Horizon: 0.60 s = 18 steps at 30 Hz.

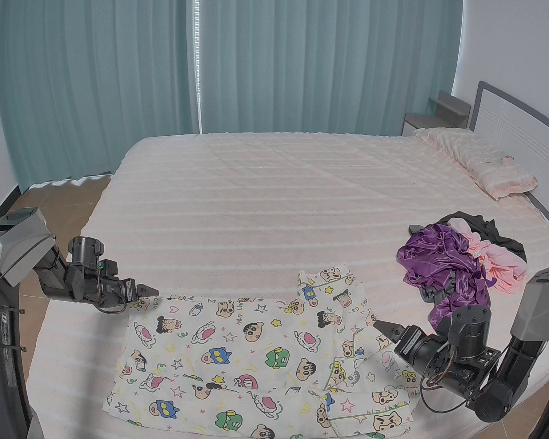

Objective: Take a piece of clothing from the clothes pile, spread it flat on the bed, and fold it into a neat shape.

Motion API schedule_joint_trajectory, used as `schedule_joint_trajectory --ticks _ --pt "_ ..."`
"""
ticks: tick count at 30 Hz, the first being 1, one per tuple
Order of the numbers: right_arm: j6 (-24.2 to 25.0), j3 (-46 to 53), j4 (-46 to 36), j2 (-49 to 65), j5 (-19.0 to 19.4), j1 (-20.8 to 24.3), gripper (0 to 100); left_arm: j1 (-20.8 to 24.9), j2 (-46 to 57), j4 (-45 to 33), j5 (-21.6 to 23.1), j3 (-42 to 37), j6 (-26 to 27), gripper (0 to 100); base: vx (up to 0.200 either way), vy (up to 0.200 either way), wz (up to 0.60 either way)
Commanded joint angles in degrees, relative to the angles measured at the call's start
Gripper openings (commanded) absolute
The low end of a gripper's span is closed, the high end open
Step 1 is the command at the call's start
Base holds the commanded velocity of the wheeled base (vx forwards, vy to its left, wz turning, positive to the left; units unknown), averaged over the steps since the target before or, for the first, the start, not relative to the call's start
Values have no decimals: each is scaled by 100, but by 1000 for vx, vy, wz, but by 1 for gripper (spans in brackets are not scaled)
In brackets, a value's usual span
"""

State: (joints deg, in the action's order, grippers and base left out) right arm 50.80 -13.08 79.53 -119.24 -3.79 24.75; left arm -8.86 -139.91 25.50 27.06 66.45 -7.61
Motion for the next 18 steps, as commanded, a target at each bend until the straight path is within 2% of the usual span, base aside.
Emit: schedule_joint_trajectory --ticks 1,4,7,8,9,10,11,13,14,16,18 --pt "-26 -72 1 -82 10 -14 100 -10 -115 -19 150 79 22 100 0 0 0" --pt "-44 -186 -8 -135 10 -58 100 16 -98 -37 431 17 14 100 0 0 0" --pt "-44 -204 -17 -135 19 -66 100 16 -98 -37 440 8 14 100 0 0 0" --pt "-105 -924 -579 -214 54 -216 100 25 -142 -37 458 17 22 100 0 0 0" --pt "-132 -1127 -816 -214 54 -251 100 25 -159 -28 458 26 22 0 0 0 0" --pt "-132 -1170 -869 -214 54 -260 100 25 -159 -28 467 26 22 0 0 0 0" --pt "-176 -1777 -1563 -223 63 -400 100 25 -159 -19 467 26 14 0 0 0 0" --pt "-272 -2471 -2328 -311 142 -559 100 16 -150 -1 449 35 -13 0 0 0 0" --pt "-281 -2524 -2381 -320 151 -576 100 16 -150 -1 449 35 -13 0 0 0 0" --pt "-483 -3570 -3172 -689 247 -884 100 -10 -80 -1 431 43 -83 0 0 0 0" --pt "-518 -4132 -3480 -935 282 -1033 100 -19 8 -1 414 35 -197 0 0 0 0"
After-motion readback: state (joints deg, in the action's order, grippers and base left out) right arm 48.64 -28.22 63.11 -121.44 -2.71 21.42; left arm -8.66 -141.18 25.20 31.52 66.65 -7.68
